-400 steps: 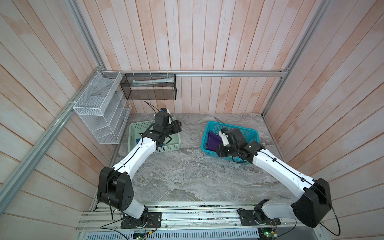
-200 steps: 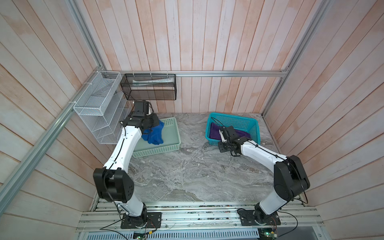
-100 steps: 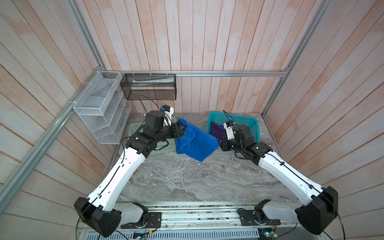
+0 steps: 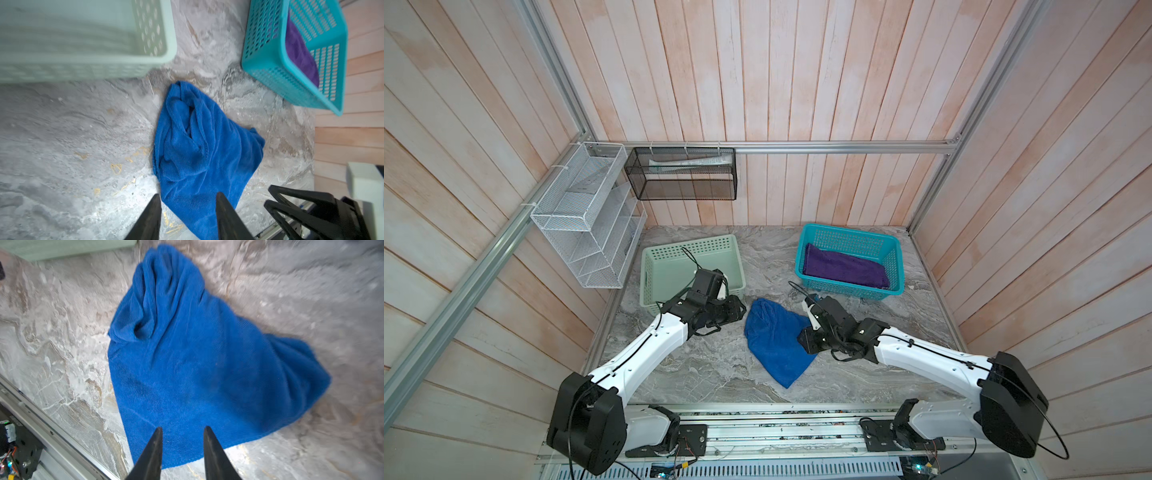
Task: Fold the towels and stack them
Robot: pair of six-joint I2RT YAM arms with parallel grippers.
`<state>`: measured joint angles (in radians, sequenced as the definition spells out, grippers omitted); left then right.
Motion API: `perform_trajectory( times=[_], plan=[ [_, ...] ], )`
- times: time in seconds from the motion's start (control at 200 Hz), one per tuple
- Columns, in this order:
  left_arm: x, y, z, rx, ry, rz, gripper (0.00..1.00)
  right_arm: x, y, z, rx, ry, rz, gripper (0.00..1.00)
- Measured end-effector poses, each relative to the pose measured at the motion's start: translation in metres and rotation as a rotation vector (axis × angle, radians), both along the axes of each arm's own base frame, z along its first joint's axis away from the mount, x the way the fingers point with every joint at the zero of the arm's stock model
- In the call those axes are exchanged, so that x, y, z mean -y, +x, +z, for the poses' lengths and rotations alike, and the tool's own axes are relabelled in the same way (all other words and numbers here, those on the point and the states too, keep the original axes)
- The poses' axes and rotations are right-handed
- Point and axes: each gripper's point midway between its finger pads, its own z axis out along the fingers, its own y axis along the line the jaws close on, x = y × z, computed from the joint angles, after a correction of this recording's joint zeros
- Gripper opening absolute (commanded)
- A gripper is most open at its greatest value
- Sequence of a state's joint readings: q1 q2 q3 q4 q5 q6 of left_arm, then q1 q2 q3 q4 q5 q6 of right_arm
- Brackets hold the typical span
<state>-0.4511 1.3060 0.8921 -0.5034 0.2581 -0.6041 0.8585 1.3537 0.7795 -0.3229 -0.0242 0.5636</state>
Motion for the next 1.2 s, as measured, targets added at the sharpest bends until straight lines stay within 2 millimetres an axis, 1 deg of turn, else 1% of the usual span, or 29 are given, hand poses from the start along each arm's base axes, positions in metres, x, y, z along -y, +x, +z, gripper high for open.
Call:
perform_trajectory(
  times=[0.05, 0.11, 0.205, 0.27, 0.325, 0.405, 0.535, 0.605, 0.675, 0.73, 0.76, 0.785, 0.835, 0.86, 0.87, 0.935, 0.995, 1.03, 1.065, 1.08, 1.1, 1.145, 1.2],
  plan=[
    [0.008, -0.008, -0.014, -0.026, 0.008, -0.030, 0.48, -0.001, -0.001, -0.012, -0.027, -0.019, -0.007, 0.36],
    [0.018, -0.014, -0.028, -0.054, 0.021, -0.062, 0.49, -0.003, 0.000, -0.020, -0.041, -0.029, -0.015, 0.37],
    [0.032, -0.017, -0.046, -0.093, 0.036, -0.100, 0.49, -0.005, 0.002, -0.026, -0.049, -0.028, -0.025, 0.38],
    [0.038, -0.013, -0.055, -0.119, 0.046, -0.110, 0.49, -0.007, 0.004, -0.027, -0.048, -0.025, -0.028, 0.38],
    [0.043, -0.005, -0.057, -0.124, 0.049, -0.106, 0.49, -0.007, 0.004, -0.027, -0.046, -0.023, -0.030, 0.38],
    [0.049, 0.010, -0.054, -0.103, 0.051, -0.097, 0.50, -0.008, 0.005, -0.026, -0.045, -0.017, -0.037, 0.37],
    [0.061, 0.043, -0.047, -0.053, 0.046, -0.078, 0.51, -0.006, 0.004, -0.024, -0.042, 0.009, -0.060, 0.37],
    [0.066, 0.061, -0.051, -0.038, 0.039, -0.067, 0.51, -0.001, 0.000, -0.021, -0.037, 0.023, -0.073, 0.37],
    [0.069, 0.075, -0.060, -0.040, 0.039, -0.059, 0.50, 0.005, -0.002, -0.015, -0.018, 0.035, -0.087, 0.37],
    [0.071, 0.085, -0.069, -0.049, 0.044, -0.058, 0.44, 0.011, -0.001, -0.008, 0.006, 0.040, -0.109, 0.37],
    [0.073, 0.089, -0.074, -0.055, 0.047, -0.061, 0.39, 0.014, 0.001, -0.004, 0.020, 0.044, -0.123, 0.37],
    [0.074, 0.092, -0.076, -0.059, 0.046, -0.060, 0.31, 0.016, 0.001, -0.001, 0.031, 0.045, -0.134, 0.37],
    [0.078, 0.096, -0.076, -0.053, 0.049, -0.077, 0.10, 0.020, 0.003, 0.005, 0.052, 0.047, -0.152, 0.36],
    [0.079, 0.097, -0.074, -0.050, 0.047, -0.080, 0.02, 0.022, 0.004, 0.008, 0.064, 0.048, -0.159, 0.36],
    [0.079, 0.097, -0.073, -0.047, 0.047, -0.085, 0.00, 0.023, 0.005, 0.009, 0.067, 0.049, -0.163, 0.36],
    [0.082, 0.102, -0.059, -0.019, 0.044, -0.105, 0.00, 0.028, 0.007, 0.017, 0.095, 0.053, -0.182, 0.36],
    [0.086, 0.108, -0.035, 0.029, 0.034, -0.120, 0.00, 0.033, 0.009, 0.024, 0.121, 0.059, -0.199, 0.36],
    [0.087, 0.110, -0.016, 0.063, 0.027, -0.129, 0.00, 0.036, 0.010, 0.029, 0.139, 0.063, -0.210, 0.35],
    [0.087, 0.112, 0.006, 0.104, 0.019, -0.137, 0.00, 0.040, 0.011, 0.033, 0.154, 0.067, -0.221, 0.35],
    [0.088, 0.112, 0.021, 0.133, 0.013, -0.143, 0.00, 0.041, 0.012, 0.035, 0.161, 0.069, -0.226, 0.35],
    [0.088, 0.112, 0.034, 0.159, 0.009, -0.147, 0.00, 0.043, 0.013, 0.038, 0.169, 0.071, -0.233, 0.35],
    [0.088, 0.112, 0.075, 0.244, 0.002, -0.154, 0.00, 0.048, 0.015, 0.045, 0.191, 0.076, -0.249, 0.35],
    [0.089, 0.106, 0.126, 0.354, -0.002, -0.165, 0.00, 0.055, 0.018, 0.054, 0.220, 0.087, -0.269, 0.35]
  ],
)
